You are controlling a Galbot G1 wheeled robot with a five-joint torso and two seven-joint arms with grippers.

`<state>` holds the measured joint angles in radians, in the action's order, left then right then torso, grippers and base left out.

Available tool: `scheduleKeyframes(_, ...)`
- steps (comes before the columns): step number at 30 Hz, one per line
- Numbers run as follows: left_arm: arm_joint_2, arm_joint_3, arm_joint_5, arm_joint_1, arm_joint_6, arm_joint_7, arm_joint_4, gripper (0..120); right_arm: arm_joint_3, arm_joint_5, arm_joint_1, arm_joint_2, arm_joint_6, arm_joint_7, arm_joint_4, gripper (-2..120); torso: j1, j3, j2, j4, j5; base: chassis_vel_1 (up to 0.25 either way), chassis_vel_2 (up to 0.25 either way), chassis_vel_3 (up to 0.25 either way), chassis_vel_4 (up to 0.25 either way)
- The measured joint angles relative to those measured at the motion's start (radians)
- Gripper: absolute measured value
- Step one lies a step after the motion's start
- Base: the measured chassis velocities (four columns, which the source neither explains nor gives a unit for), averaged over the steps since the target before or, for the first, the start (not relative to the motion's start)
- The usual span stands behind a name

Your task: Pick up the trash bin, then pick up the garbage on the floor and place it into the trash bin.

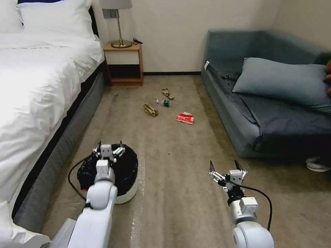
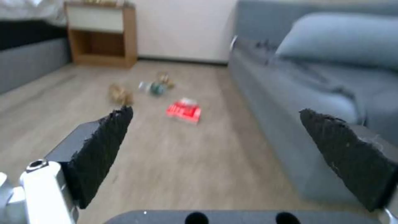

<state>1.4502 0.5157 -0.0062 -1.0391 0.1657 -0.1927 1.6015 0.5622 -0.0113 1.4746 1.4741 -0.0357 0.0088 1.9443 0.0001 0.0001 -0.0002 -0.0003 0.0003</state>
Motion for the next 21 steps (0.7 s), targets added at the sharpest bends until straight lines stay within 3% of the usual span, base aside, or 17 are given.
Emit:
scheduleKeyframes(6,0.0,0.0,0.0,0.001,0.001,-0.001,-0.002,100,0.025,-0.025,-0.146,-0.05,-0.074,0.021,-0.11,100,0.0,0.0,0.0,0.0005,-0.0001,0.0,0.0,0.0,0.0)
scheduleKeyframes(9,-0.004,-0.015,0.0,-0.015,0.028,-0.009,0.074,100,0.04,-0.059,-0.276,-0.094,-0.13,0.043,-0.185,100,0.0,0.0,0.0,-0.0001,0.0004,0.0,0.0,0.0,0.0)
scheduleKeyframes(12,-0.005,-0.021,0.001,-0.022,0.036,-0.009,0.099,100,0.036,-0.074,-0.292,-0.104,-0.134,0.047,-0.18,100,0.0,0.0,0.0,0.0004,0.0003,0.0,0.0,0.0,0.0)
scheduleKeyframes(13,-0.008,-0.03,0.002,-0.039,0.053,-0.014,0.155,100,0.032,-0.091,-0.298,-0.122,-0.14,0.047,-0.153,100,0.0,0.0,0.0,0.0006,-0.0013,0.0,0.0,0.0,0.0)
scheduleKeyframes(14,-0.01,-0.043,0.003,-0.054,0.07,-0.016,0.208,100,0.024,-0.096,-0.287,-0.128,-0.134,0.043,-0.14,100,0.0,0.0,0.0,0.0003,0.0003,0.0,0.0,0.0,0.0)
scheduleKeyframes(18,-0.013,-0.056,0.006,-0.075,0.091,-0.021,0.281,100,0.018,-0.101,-0.277,-0.135,-0.128,0.043,-0.128,100,0.0,0.0,0.0,0.0001,-0.0007,0.0,0.0,0.0,0.0)
scheduleKeyframes(19,-0.015,-0.067,0.007,-0.091,0.109,-0.024,0.337,100,0.017,-0.099,-0.274,-0.136,-0.135,0.042,-0.131,100,0.0,0.0,0.0,0.0001,0.0002,0.0,0.0,0.0,0.0)
scheduleKeyframes(20,-0.015,-0.067,0.007,-0.091,0.109,-0.024,0.337,100,0.017,-0.099,-0.274,-0.136,-0.135,0.042,-0.131,100,0.0,0.0,0.0,0.0001,0.0002,0.0,0.0,0.0,0.0)
scheduleKeyframes(21,-0.017,-0.075,0.009,-0.104,0.121,-0.026,0.38,100,0.017,-0.096,-0.271,-0.137,-0.145,0.04,-0.135,100,0.0,0.0,0.0,0.0002,0.0,0.0,0.0,0.0,0.0)
